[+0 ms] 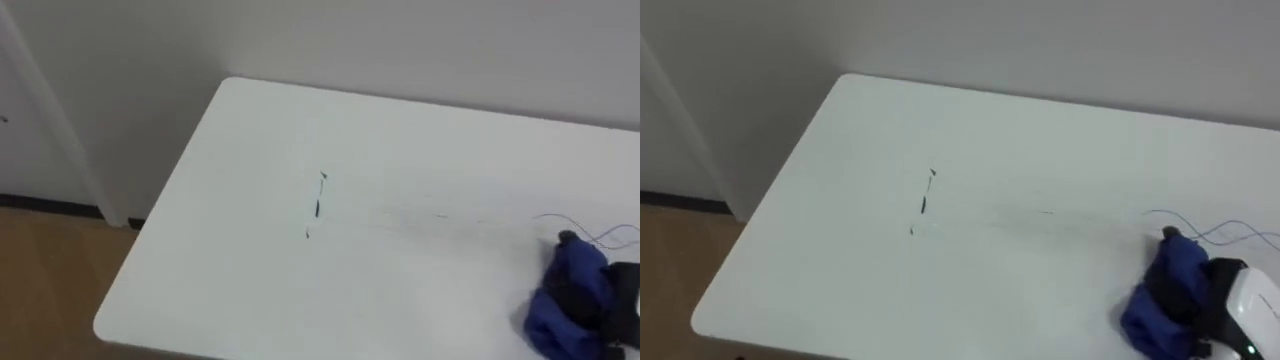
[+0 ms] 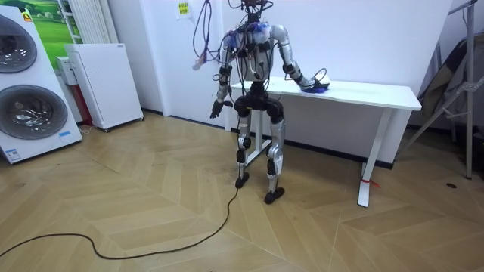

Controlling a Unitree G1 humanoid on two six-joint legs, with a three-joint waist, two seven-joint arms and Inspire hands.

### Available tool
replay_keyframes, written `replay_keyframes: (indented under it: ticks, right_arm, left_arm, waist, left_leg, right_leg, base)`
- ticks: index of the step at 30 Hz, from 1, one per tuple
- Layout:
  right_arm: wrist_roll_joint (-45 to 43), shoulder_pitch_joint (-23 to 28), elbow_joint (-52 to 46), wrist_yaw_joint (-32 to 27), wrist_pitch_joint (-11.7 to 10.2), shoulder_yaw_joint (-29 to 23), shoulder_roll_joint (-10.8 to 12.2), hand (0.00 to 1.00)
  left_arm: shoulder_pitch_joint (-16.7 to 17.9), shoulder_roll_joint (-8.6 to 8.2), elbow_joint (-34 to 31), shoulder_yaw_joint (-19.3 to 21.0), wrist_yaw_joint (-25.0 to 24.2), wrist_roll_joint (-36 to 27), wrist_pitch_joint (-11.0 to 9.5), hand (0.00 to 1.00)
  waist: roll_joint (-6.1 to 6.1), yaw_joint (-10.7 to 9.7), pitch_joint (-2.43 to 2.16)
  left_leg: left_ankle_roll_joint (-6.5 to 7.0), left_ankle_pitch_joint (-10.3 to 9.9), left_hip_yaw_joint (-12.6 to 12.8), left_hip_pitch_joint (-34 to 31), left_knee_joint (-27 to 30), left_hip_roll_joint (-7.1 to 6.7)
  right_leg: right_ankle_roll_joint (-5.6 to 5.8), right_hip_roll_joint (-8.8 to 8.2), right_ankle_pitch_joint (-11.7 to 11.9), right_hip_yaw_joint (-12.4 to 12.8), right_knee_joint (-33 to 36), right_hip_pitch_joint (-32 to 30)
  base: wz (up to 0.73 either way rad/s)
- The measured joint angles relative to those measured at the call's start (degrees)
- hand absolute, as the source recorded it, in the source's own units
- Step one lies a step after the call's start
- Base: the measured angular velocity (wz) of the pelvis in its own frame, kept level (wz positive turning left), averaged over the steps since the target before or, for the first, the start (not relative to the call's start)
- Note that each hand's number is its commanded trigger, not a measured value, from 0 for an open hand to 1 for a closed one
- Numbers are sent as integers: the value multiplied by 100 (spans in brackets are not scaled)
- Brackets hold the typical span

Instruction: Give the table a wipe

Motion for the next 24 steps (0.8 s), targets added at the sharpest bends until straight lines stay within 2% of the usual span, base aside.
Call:
replay_keyframes:
  ticks: [1, 2, 4, 5, 7, 8, 9, 10, 12, 14, 15, 17, 18, 19, 20, 21, 22, 24]
  right_arm:
    - [-17, -136, -35, 39, 227, 116, 9, 100]
    - [-63, -202, -59, 78, 339, 175, 14, 100]
    - [-439, -319, -543, 363, 965, 579, 118, 100]
    - [-591, -319, -736, 493, 1114, 712, 153, 100]
    - [-1098, -394, -1679, 1113, 1578, 1585, 353, 100]
    - [-1241, -473, -1832, 1275, 1637, 1853, 430, 100]
    - [-1516, -694, -2066, 1606, 1713, 2334, 631, 100]
    - [-1675, -949, -2164, 1890, 1717, 2693, 855, 100]
    - [-1697, -1312, -2233, 2220, 1632, 2976, 1024, 100]
    - [-1680, -1493, -2161, 2316, 1505, 3012, 1033, 100]
    - [-1637, -1437, -2107, 2307, 1487, 2913, 995, 100]
    - [-1412, -1279, -1845, 2194, 1265, 2616, 927, 100]
    - [-1198, -1116, -1747, 1990, 1012, 2501, 837, 100]
    - [-1003, -915, -1669, 1765, 749, 2296, 752, 100]
    - [-888, -763, -1625, 1638, 619, 2142, 703, 100]
    - [-567, -422, -1576, 1402, 402, 1766, 576, 100]
    - [-294, -102, -1545, 1199, 333, 1356, 462, 100]
    - [84, 162, -1201, 929, 218, 841, 243, 100]
  left_arm:
    - [-3, -19, 1, -134, 0, 1, 20, 0]
    - [3, -34, 8, -215, 0, 0, 30, 0]
    - [10, -193, 9, -366, -55, 9, 162, 0]
    - [9, -233, 10, -405, -76, 8, 200, 0]
    - [-13, -356, 18, -541, -114, 7, 283, 0]
    - [-21, -357, 21, -604, -136, 5, 315, 0]
    - [-43, -360, 18, -712, -227, 3, 373, 0]
    - [-82, -374, -13, -852, -340, 1, 435, 0]
    - [-44, -451, -278, -907, -532, 6, 480, 0]
    - [16, -481, -355, -921, -621, -46, 478, 0]
    - [82, -479, -355, -907, -644, -60, 479, 0]
    - [214, -468, -357, -846, -667, -56, 477, 0]
    - [317, -437, -355, -765, -678, -59, 467, 0]
    - [374, -388, -341, -646, -679, -34, 443, 0]
    - [383, -372, -314, -521, -681, 7, 427, 0]
    - [375, -323, -213, -247, -680, 123, 373, 0]
    - [384, -232, -123, -16, -675, 247, 322, 0]
    - [477, -70, -81, 328, -670, 280, 329, 0]
  waist:
    - [3, 105, -1]
    - [18, 185, 2]
    - [40, 355, 18]
    - [41, 405, 19]
    - [71, 722, 38]
    - [66, 787, 42]
    - [53, 867, 54]
    - [45, 905, 65]
    - [44, 998, 106]
    - [59, 1064, 129]
    - [69, 1030, 156]
    - [48, 1008, 159]
    - [24, 890, 151]
    - [-4, 743, 154]
    - [-41, 668, 151]
    - [-85, 526, 152]
    - [-115, 438, 138]
    - [-106, 412, 125]
  left_leg:
    - [6, -6, -12, 52, -18, 1]
    - [7, -12, -36, 71, -29, 2]
    - [0, -33, -171, 88, -27, 11]
    - [-11, -39, -199, 88, -28, 12]
    - [-44, -58, -414, 81, -57, 18]
    - [-49, -60, -496, 70, -57, 16]
    - [-71, -55, -661, 34, -55, 12]
    - [-99, -33, -805, -48, -46, -1]
    - [-107, 22, -932, -174, -39, -17]
    - [-91, 100, -944, -209, -46, -27]
    - [-79, 119, -942, -203, -50, -44]
    - [-63, 123, -907, -192, -59, -84]
    - [-42, 134, -897, -195, -52, -117]
    - [-25, 144, -751, -165, -53, -111]
    - [-10, 153, -687, -150, -60, -114]
    - [17, 165, -557, -100, -90, -125]
    - [47, 158, -406, -26, -139, -118]
    - [94, 116, -265, 107, -184, -106]
  right_leg:
    - [-29, 52, 18, 42, -49, 4]
    - [-49, 84, 31, 99, -57, 9]
    - [-141, 183, 101, 139, -136, -21]
    - [-153, 202, 108, 141, -148, -38]
    - [-266, 317, 179, 136, -141, -165]
    - [-280, 348, 188, 128, -140, -191]
    - [-285, 397, 190, 106, -141, -221]
    - [-295, 415, 183, 63, -141, -252]
    - [-312, 413, 167, 25, -159, -273]
    - [-303, 388, 160, 15, -192, -220]
    - [-293, 366, 154, 16, -226, -156]
    - [-246, 321, 125, 9, -241, -89]
    - [-215, 285, 105, -31, -242, -51]
    - [-214, 258, 105, -23, -252, 29]
    - [-211, 236, 103, -17, -252, 71]
    - [-205, 194, 100, -7, -243, 174]
    - [-195, 164, 106, 38, -219, 237]
    - [-160, 142, 128, 122, -181, 272]
  base:
    - [-47]
    - [-63]
    - [-51]
    - [-43]
    - [-51]
    - [-24]
    - [15]
    - [35]
    - [65]
    - [74]
    - [69]
    - [50]
    - [46]
    - [53]
    - [66]
    - [57]
    - [37]
    - [-23]
